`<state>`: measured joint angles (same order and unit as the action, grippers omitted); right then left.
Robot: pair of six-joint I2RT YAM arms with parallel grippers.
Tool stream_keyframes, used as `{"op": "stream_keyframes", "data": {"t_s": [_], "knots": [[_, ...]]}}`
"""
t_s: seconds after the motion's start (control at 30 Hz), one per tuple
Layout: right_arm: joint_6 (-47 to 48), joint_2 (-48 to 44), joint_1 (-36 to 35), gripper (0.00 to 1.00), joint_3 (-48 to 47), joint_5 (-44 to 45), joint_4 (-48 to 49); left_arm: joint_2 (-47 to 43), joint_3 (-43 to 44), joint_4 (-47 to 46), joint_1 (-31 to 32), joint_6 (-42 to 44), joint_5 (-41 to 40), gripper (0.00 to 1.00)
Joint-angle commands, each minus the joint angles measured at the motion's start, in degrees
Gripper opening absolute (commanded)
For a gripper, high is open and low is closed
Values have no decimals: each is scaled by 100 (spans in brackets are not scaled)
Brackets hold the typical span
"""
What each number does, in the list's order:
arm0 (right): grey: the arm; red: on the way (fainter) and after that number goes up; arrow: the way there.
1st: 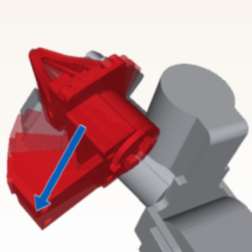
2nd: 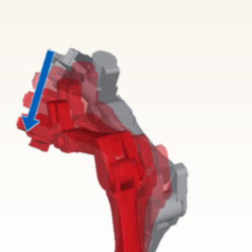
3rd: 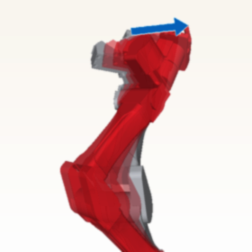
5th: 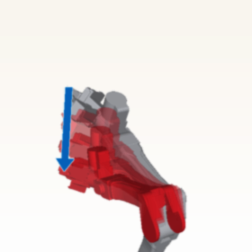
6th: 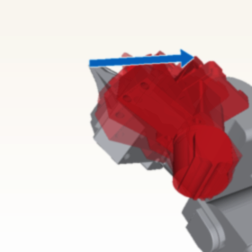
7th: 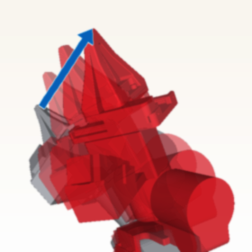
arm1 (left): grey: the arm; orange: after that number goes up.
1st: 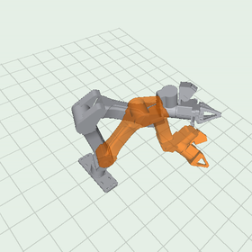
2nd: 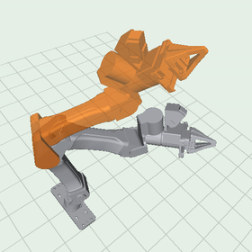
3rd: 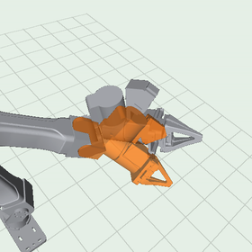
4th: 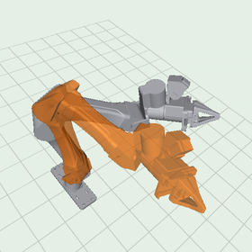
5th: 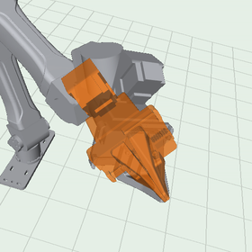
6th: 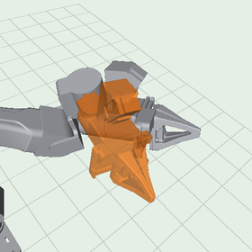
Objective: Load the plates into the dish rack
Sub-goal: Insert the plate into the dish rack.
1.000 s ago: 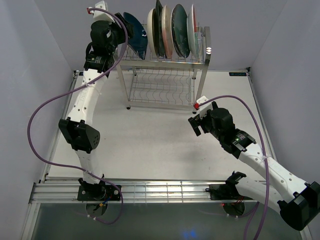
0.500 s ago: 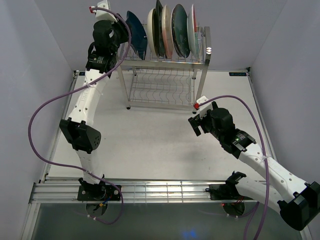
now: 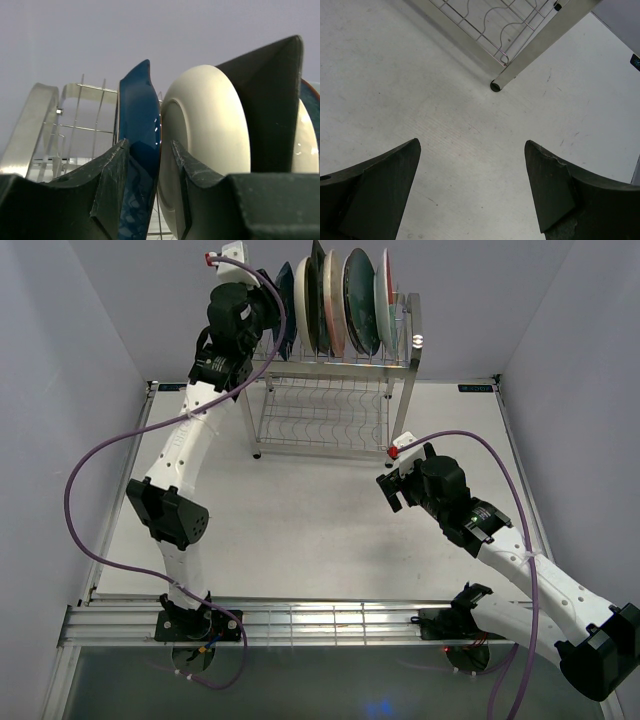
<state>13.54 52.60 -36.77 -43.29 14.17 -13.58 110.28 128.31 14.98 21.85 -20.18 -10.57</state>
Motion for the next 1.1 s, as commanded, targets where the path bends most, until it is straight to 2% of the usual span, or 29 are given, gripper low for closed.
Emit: {"op": "stream_keyframes", "data": {"t_s": [0.0, 0.3, 0.53, 0.77, 1.07], "knots": [[-9, -39, -23, 90, -206, -2, 119, -314, 133, 162, 100, -29, 46, 49], [-27, -74, -14, 90, -198, 15, 119, -244, 115, 251, 118, -170, 90, 52], [-9, -66, -23, 90, -206, 33, 119, -428, 71, 251, 118, -205, 90, 65], [-9, -57, -14, 90, -206, 50, 119, -630, -34, 260, 118, -302, 99, 73], [17, -30, -23, 90, -206, 103, 128, -1034, -350, 277, 92, -442, -68, 78]]}}
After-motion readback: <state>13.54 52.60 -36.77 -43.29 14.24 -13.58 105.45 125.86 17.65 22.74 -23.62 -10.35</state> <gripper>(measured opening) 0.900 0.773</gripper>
